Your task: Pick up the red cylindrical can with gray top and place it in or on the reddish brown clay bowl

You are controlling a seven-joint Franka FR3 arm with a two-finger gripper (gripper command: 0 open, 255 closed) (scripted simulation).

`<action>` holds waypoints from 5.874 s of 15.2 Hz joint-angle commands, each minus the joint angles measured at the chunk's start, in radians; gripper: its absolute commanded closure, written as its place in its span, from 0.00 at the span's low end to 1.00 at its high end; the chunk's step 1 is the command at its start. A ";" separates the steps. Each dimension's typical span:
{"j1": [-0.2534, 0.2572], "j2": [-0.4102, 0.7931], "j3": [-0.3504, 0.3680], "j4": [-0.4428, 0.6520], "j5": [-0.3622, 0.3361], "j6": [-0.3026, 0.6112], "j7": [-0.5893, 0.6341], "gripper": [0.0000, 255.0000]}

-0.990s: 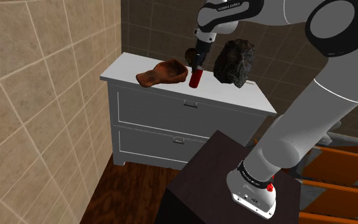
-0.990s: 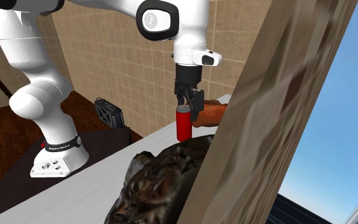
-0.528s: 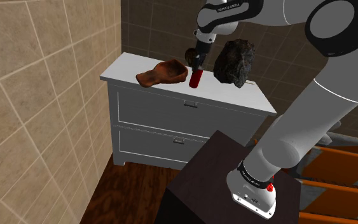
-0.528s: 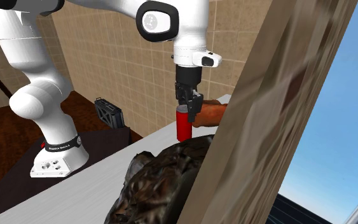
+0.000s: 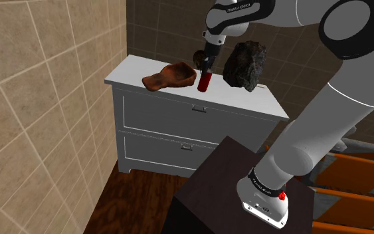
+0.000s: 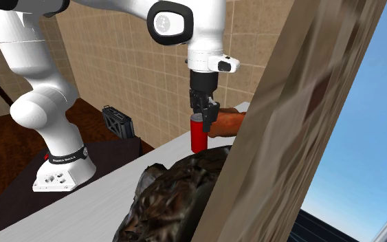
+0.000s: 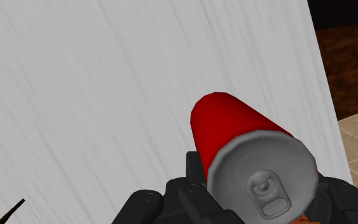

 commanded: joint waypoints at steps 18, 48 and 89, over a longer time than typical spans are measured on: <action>0.003 -0.029 0.005 0.198 -0.008 -0.226 0.007 1.00; 0.073 0.448 0.090 1.110 0.116 -0.673 0.202 1.00; 0.101 0.359 0.090 0.846 0.093 -0.498 0.204 0.00</action>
